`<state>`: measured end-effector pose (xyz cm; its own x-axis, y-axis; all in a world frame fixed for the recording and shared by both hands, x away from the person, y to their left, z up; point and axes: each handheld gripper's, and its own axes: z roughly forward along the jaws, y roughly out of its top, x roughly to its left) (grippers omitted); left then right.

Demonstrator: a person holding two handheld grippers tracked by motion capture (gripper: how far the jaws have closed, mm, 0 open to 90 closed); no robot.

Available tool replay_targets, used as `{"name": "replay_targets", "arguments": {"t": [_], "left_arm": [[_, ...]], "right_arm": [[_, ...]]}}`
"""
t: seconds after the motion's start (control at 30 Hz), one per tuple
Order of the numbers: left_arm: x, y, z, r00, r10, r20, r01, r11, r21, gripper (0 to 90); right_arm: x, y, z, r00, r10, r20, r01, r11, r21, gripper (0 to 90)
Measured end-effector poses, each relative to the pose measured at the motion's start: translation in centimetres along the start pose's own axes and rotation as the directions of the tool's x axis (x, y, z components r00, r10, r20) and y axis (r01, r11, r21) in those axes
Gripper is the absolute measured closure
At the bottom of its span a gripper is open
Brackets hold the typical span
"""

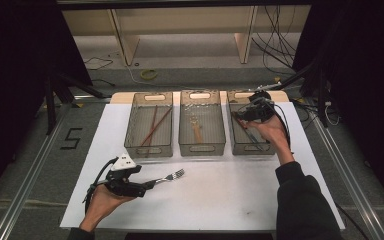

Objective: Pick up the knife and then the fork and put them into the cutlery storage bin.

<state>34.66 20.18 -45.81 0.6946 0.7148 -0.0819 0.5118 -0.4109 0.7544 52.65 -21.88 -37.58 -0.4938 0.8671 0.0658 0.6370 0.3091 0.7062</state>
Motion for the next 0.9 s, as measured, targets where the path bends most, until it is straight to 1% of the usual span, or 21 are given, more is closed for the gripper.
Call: {"name": "replay_targets", "arguments": {"t": [0.03,0.1,0.13,0.17,0.23,0.3,0.4,0.47,0.53,0.6,0.67,0.73,0.77,0.83,0.9], "left_arm": [[0.0,0.0,0.0,1.0,0.004,-0.004,-0.004,0.9999,0.01,20.9],[0.0,0.0,0.0,1.0,0.004,0.001,-0.004,0.9998,0.021,21.0],[0.0,0.1,0.1,1.0,0.005,0.002,-0.005,0.9995,0.03,21.1],[0.0,0.1,0.1,1.0,0.006,0.0,-0.006,0.9993,0.036,21.5],[0.0,0.2,0.1,0.9999,0.012,0.008,-0.012,0.9985,0.053,21.9],[0.0,0.4,0.1,0.9998,0.017,0.014,-0.018,0.9974,0.07,22.3],[0.0,0.7,0.2,0.9995,0.029,0.011,-0.03,0.9954,0.091,22.2],[0.3,0.9,0.1,0.9992,0.04,0.005,-0.04,0.9951,0.09,22.4],[0.7,1.1,0.1,0.9994,0.035,0.004,-0.035,0.9947,0.097,22.9],[1.0,1.3,0.2,0.9994,0.036,0.003,-0.036,0.9927,0.115,23.0],[1.3,1.6,0.3,0.999,0.045,0.006,-0.046,0.9875,0.151,22.8],[1.4,2.0,0.5,0.9986,0.053,0.007,-0.054,0.9852,0.163,22.8],[1.4,2.2,0.5,0.9982,0.059,0.011,-0.06,0.9834,0.171,23.0],[1.3,2.7,0.7,0.9968,0.078,0.02,-0.08,0.9774,0.196,23.2],[1.1,3.2,0.9,0.9945,0.104,0.009,-0.104,0.9704,0.218,23.6]], "right_arm": [[0.4,-0.2,-0.4,0.9998,-0.016,-0.011,0.015,1.0,-0.012,41.8],[1.4,-0.8,-1.4,0.9981,-0.04,-0.047,0.039,0.999,-0.03,40.2],[2.0,-1.2,-2.0,0.9963,-0.059,-0.062,0.057,0.998,-0.04,39.9],[2.5,-1.6,-2.4,0.9943,-0.081,-0.069,0.078,0.996,-0.045,39.9],[3.3,-2.2,-3.3,0.9903,-0.111,-0.085,0.106,0.993,-0.058,39.6],[4.1,-2.9,-4.1,0.9852,-0.125,-0.117,0.117,0.991,-0.072,39.2],[5.2,-3.9,-5.0,0.978,-0.155,-0.14,0.145,0.986,-0.083,38.0],[5.8,-4.7,-5.6,0.9754,-0.163,-0.148,0.151,0.984,-0.09,37.2],[6.1,-5.5,-6.0,0.973,-0.161,-0.165,0.146,0.984,-0.103,37.2],[6.4,-6.2,-6.3,0.9708,-0.167,-0.172,0.151,0.983,-0.101,37.1],[6.6,-6.8,-6.4,0.9695,-0.165,-0.182,0.149,0.984,-0.097,37.0],[6.7,-7.3,-6.5,0.967,-0.168,-0.191,0.152,0.983,-0.099,36.9],[6.9,-7.6,-6.6,0.9673,-0.17,-0.188,0.153,0.983,-0.099,37.0],[7.1,-8.0,-6.7,0.965,-0.182,-0.189,0.166,0.981,-0.099,36.9],[7.4,-8.4,-6.9,0.9631,-0.188,-0.193,0.17,0.98,-0.104,36.9]]}}
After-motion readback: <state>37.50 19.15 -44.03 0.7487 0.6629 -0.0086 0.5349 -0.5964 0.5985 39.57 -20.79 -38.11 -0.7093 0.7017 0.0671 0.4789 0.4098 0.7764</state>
